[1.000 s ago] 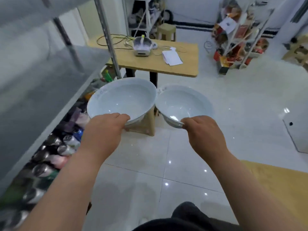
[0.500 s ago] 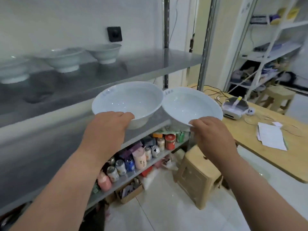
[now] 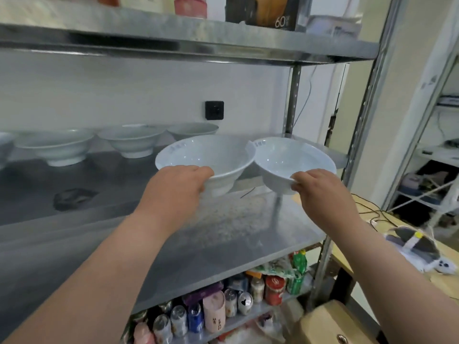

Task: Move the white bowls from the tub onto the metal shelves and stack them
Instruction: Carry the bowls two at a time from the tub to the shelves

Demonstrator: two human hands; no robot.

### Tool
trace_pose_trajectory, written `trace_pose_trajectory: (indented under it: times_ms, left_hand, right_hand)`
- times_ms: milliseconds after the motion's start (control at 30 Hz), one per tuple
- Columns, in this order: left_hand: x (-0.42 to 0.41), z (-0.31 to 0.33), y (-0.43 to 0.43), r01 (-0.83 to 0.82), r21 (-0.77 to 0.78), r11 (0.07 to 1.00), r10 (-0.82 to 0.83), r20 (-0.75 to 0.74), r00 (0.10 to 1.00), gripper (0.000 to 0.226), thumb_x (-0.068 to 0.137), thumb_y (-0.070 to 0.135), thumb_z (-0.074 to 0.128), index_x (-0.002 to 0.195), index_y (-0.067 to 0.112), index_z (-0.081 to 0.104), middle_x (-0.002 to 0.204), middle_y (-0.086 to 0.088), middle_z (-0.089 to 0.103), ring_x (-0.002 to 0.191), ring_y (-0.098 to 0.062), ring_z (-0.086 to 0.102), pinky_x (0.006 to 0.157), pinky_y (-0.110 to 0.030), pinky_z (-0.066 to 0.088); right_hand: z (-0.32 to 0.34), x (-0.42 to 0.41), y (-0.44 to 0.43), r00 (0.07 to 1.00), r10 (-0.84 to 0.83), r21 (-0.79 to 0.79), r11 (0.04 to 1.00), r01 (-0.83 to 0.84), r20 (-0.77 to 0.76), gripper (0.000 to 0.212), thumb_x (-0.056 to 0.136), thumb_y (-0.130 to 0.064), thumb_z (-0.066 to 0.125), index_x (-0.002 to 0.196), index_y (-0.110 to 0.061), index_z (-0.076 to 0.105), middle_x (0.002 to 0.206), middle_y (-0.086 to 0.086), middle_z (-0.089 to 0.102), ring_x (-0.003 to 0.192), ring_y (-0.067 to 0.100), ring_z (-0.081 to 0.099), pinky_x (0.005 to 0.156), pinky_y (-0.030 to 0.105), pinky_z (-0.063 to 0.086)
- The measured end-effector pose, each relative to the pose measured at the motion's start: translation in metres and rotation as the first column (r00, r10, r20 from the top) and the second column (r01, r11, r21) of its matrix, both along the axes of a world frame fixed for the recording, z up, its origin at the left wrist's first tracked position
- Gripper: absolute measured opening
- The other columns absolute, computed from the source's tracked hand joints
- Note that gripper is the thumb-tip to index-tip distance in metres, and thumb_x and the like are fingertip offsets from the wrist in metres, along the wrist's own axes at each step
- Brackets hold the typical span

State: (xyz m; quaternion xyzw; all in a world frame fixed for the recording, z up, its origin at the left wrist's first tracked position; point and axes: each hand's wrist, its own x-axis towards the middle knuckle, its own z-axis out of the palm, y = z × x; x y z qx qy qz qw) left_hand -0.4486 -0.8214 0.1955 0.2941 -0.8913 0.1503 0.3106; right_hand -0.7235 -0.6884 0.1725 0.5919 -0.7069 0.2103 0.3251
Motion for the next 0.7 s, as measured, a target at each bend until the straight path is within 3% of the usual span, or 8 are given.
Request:
trace_pose_trajectory:
  times_ms: [167, 533, 700]
  left_hand:
    - [-0.049, 0.003, -0.045, 0.013, 0.034, 0.999, -0.013, 0.004, 1.0, 0.025, 0.082, 0.002, 0.055, 0.091, 0.025, 0.052, 0.082, 0.009, 0.06, 0.074, -0.021, 0.052, 0.047, -0.027, 0.023]
    - [-0.176, -0.003, -0.106, -0.016, 0.224, 0.975, 0.002, 0.065, 0.998, 0.025, 0.083, 0.006, 0.05, 0.098, 0.026, 0.051, 0.093, 0.011, 0.057, 0.09, -0.022, 0.053, 0.072, -0.037, 0.048]
    - [-0.23, -0.003, -0.125, -0.029, 0.176, 0.984, 0.019, 0.057, 0.998, 0.021, 0.085, 0.004, 0.05, 0.096, 0.022, 0.055, 0.09, 0.005, 0.061, 0.086, -0.024, 0.056, 0.068, -0.036, 0.046]
  right_hand:
    - [0.002, -0.043, -0.043, 0.997, -0.061, 0.044, 0.997, 0.06, 0.036, 0.006, 0.089, -0.011, 0.062, 0.09, -0.015, 0.066, 0.076, 0.003, 0.066, 0.073, 0.028, 0.058, 0.061, 0.035, 0.045]
    - [0.001, -0.177, -0.111, 0.993, -0.11, 0.097, 0.99, 0.105, 0.048, 0.007, 0.089, -0.01, 0.06, 0.09, -0.015, 0.065, 0.074, 0.003, 0.063, 0.073, 0.028, 0.053, 0.059, 0.035, 0.042]
    - [0.008, -0.237, -0.147, 1.0, 0.017, 0.115, 0.993, -0.018, 0.016, 0.01, 0.081, 0.0, 0.069, 0.085, -0.008, 0.065, 0.069, 0.011, 0.062, 0.068, 0.034, 0.057, 0.057, 0.032, 0.041]
